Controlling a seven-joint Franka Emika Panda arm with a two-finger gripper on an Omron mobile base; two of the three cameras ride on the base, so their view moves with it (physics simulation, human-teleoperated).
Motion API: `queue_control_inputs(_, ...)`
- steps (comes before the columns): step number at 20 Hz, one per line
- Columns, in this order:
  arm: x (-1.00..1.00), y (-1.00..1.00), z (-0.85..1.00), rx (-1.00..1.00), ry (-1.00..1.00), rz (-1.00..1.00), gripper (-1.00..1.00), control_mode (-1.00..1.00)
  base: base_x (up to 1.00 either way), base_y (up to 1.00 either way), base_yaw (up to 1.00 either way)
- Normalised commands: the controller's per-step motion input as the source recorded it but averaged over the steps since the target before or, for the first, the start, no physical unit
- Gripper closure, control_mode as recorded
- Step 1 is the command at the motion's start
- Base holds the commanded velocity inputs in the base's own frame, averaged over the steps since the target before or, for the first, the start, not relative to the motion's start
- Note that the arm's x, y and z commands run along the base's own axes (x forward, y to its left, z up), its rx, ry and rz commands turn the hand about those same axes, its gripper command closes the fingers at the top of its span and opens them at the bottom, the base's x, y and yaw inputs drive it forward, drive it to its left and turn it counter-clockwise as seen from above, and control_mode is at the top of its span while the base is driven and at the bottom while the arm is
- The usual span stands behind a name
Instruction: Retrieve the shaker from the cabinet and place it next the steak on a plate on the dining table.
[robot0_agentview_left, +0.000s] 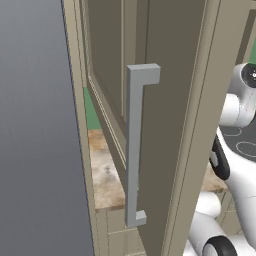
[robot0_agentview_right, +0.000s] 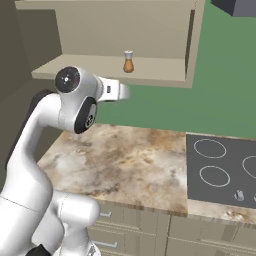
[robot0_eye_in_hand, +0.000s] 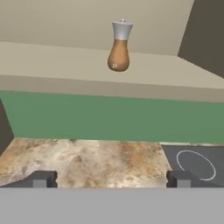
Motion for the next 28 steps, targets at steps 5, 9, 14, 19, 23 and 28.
queue_control_inputs(5, 0.12, -0.16, 0.46, 0.06, 0.00, -0.04, -1.00, -1.00, 0.00, 0.00, 0.00)
queue_control_inputs(9, 0.08, -0.01, 0.29, 0.06, 0.00, 0.00, -1.00, -1.00, 0.00, 0.00, 0.00)
queue_control_inputs(14, 0.26, 0.00, 0.16, 0.05, 0.00, 0.00, -1.00, -1.00, 0.00, 0.00, 0.00)
queue_control_inputs(19, 0.35, 0.00, 0.16, 0.01, -0.04, 0.00, -1.00, -1.00, 0.00, 0.00, 0.00)
queue_control_inputs(23, 0.24, 0.00, 0.15, 0.00, -0.09, 0.00, -1.00, -1.00, 0.00, 0.00, 0.00)
queue_control_inputs(28, 0.27, 0.00, 0.10, 0.01, -0.05, 0.00, -1.00, -1.00, 0.00, 0.00, 0.00)
